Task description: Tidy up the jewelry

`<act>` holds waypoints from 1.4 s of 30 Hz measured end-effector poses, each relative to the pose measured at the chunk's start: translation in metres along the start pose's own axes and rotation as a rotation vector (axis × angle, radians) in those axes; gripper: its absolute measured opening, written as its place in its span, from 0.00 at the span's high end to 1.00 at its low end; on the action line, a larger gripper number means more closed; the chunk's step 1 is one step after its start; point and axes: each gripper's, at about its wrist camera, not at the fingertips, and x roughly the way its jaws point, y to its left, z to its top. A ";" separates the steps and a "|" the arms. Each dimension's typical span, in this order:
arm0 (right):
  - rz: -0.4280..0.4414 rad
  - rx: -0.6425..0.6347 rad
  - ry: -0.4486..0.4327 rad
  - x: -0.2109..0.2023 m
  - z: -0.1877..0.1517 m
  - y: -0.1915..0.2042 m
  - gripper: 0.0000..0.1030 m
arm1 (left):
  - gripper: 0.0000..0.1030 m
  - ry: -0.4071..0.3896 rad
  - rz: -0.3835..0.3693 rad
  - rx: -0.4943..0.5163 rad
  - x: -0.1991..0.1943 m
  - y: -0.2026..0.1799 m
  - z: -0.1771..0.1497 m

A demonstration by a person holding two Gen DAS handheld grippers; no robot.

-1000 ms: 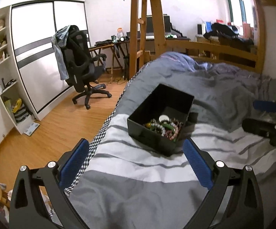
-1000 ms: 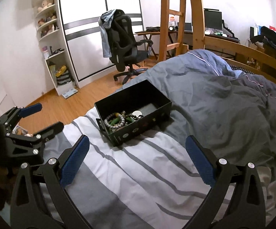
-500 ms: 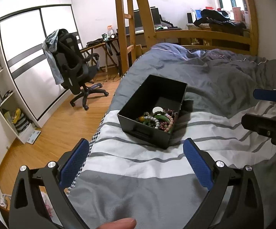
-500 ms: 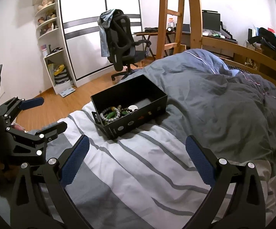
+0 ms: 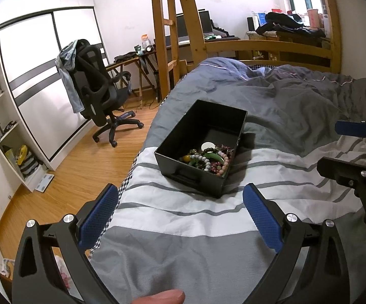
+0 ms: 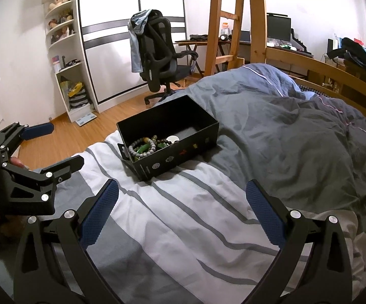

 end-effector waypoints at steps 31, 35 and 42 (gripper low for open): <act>-0.001 0.004 0.001 0.002 -0.005 -0.002 0.04 | 0.06 -0.006 0.009 -0.009 -0.001 0.000 0.000; 0.000 0.005 0.001 0.002 -0.005 -0.002 0.04 | 0.06 -0.006 0.010 -0.009 -0.001 0.000 -0.001; -0.001 0.005 0.000 0.002 -0.006 -0.002 0.04 | 0.06 -0.006 0.010 -0.007 -0.001 0.000 -0.001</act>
